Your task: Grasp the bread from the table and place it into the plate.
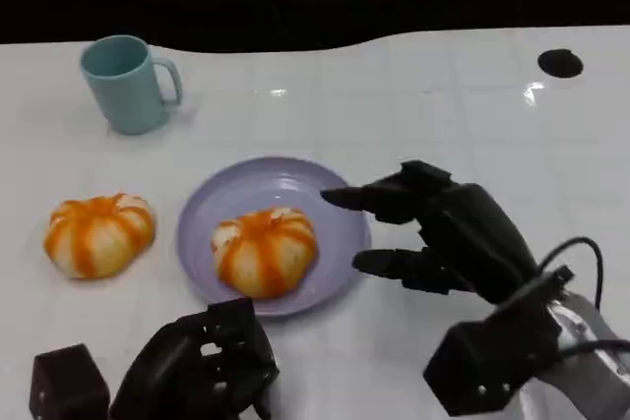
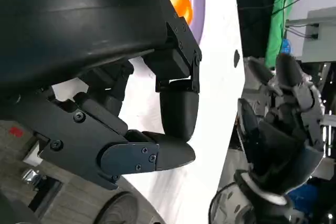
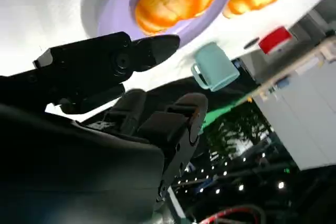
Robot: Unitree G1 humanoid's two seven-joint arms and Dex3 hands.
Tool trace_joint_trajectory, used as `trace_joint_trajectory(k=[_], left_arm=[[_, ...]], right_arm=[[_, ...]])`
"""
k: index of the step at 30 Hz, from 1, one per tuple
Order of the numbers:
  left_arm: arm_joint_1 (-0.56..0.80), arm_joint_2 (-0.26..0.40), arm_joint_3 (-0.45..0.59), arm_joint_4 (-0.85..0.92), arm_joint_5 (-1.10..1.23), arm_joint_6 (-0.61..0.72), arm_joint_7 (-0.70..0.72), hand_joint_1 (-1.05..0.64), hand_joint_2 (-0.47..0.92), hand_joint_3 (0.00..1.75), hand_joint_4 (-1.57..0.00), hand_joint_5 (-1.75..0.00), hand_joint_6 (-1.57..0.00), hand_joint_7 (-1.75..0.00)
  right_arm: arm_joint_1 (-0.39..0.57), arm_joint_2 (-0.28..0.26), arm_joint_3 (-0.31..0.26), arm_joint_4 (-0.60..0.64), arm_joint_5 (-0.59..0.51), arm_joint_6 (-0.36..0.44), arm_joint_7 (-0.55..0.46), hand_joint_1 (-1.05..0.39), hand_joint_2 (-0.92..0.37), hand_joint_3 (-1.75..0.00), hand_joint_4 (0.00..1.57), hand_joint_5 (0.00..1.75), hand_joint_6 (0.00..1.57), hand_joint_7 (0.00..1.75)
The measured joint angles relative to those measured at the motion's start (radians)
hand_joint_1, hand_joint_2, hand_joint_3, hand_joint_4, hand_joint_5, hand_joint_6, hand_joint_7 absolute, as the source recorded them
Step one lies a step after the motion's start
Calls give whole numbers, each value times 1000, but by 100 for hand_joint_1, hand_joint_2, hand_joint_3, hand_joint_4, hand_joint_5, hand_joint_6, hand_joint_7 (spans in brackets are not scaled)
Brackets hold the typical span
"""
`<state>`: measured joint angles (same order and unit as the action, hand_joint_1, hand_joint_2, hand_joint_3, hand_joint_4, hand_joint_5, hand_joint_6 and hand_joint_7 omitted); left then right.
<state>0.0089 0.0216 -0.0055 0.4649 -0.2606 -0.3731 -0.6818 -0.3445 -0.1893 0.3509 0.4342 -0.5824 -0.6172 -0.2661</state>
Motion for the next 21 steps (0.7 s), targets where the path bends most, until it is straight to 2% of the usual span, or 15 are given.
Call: trace_joint_trajectory(k=[3, 5, 7, 10, 15, 18, 21], left_arm=[[0, 0, -1, 0, 1, 0, 0, -52, 63, 70, -80, -175, -78, -140], [-1, 0, -2, 0, 2, -1, 0, -51, 63, 70, -79, -175, -77, -140], [-1, 0, -4, 0, 2, -1, 0, -50, 63, 70, -79, -175, -77, -140], [0, 0, -5, -1, 2, -1, 0, -51, 63, 69, -79, -175, -77, -140], [0, 0, -6, -1, 2, -1, 0, -51, 63, 69, -79, -175, -77, -140], [0, 1, -7, -1, 12, -10, 0, -51, 64, 68, -79, -175, -77, -140], [1, 1, -8, -3, 20, -13, 0, -52, 64, 68, -78, -175, -77, -140]], right_arm=[[58, -27, -31, -27, 15, -19, -2, -15, -84, -32, 64, 135, 80, 65], [87, -46, -46, -38, 15, -34, -8, -14, -71, -59, 67, 143, 73, 89], [115, -60, -65, -41, 20, -62, -14, -15, -63, -79, 69, 152, 70, 103], [144, -68, -80, -41, 37, -101, -20, -17, -62, -89, 72, 163, 70, 111], [199, -80, -112, -53, 47, -108, -21, -17, -59, -97, 80, 174, 74, 117], [236, -85, -128, -76, 47, -117, -22, -20, -58, -101, 81, 175, 71, 131], [266, -94, -146, -101, 46, -114, -22, -24, -53, -113, 82, 175, 61, 153]])
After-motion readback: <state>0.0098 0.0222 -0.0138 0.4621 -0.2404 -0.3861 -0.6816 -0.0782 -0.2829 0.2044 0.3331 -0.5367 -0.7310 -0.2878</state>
